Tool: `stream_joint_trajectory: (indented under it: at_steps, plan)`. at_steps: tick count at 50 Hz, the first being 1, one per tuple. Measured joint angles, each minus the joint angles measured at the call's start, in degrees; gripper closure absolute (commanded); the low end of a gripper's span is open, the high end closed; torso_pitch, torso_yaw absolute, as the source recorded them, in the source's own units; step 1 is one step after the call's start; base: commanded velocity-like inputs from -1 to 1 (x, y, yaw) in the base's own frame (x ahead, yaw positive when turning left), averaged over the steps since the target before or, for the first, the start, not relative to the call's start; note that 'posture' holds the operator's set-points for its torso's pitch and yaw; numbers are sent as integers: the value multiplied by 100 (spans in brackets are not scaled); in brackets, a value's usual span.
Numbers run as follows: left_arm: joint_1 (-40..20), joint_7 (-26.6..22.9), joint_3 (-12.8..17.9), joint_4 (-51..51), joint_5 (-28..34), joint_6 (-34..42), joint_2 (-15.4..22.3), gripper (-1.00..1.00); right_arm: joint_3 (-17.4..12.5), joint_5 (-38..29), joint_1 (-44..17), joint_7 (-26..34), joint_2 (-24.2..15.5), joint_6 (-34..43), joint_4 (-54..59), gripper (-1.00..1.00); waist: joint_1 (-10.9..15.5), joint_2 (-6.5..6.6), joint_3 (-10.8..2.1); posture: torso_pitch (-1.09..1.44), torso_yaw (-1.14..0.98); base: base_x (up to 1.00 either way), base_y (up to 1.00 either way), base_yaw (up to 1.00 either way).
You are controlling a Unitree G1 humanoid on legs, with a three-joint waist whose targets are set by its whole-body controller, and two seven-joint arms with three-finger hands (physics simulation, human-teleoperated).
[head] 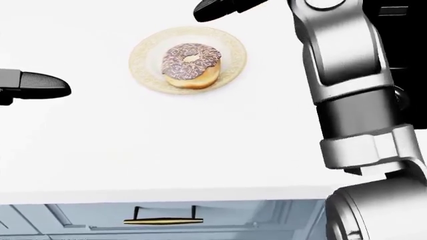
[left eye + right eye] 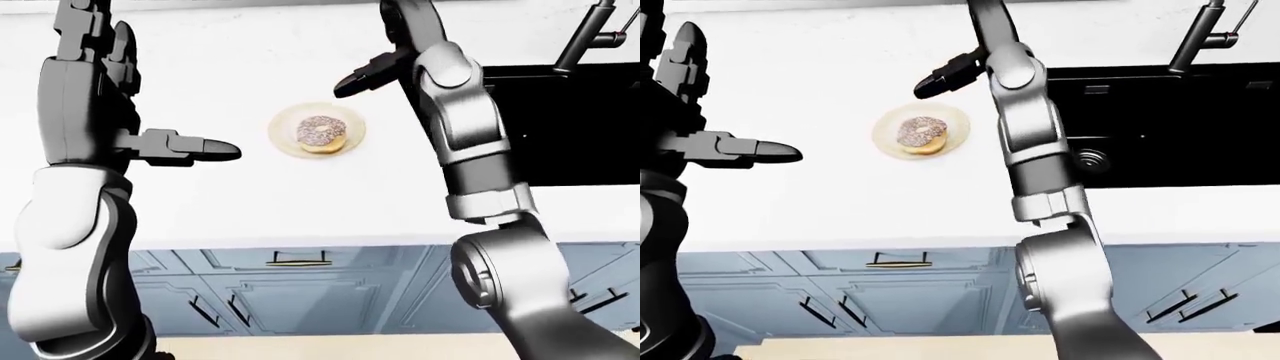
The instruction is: Place the pastries on the plates.
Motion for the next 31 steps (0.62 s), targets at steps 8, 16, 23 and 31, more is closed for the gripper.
stream_joint_trajectory:
  at_steps: [8, 16, 23, 31]
  plan:
    - [13, 15, 23, 8, 10, 8, 10, -100, -248, 60, 783, 147, -425, 1361, -2084, -100, 26, -31, 6, 0, 0, 0, 0, 0]
    - [80, 9, 46, 23, 4, -41, 10, -100, -434, 151, 1713, 162, -666, 2153, -3632, -100, 38, -73, -20, 0, 0, 0, 0, 0]
    - [5, -6, 46, 91, 9, -20, 50, -100, -612, 263, 2258, 40, -838, 2528, -4155, -100, 39, -79, -5, 0, 0, 0, 0, 0]
    - [45, -19, 128, -18, -35, 40, 116, -100, -733, 381, 2646, -84, -936, 2684, -4774, -100, 39, -88, -23, 0, 0, 0, 0, 0]
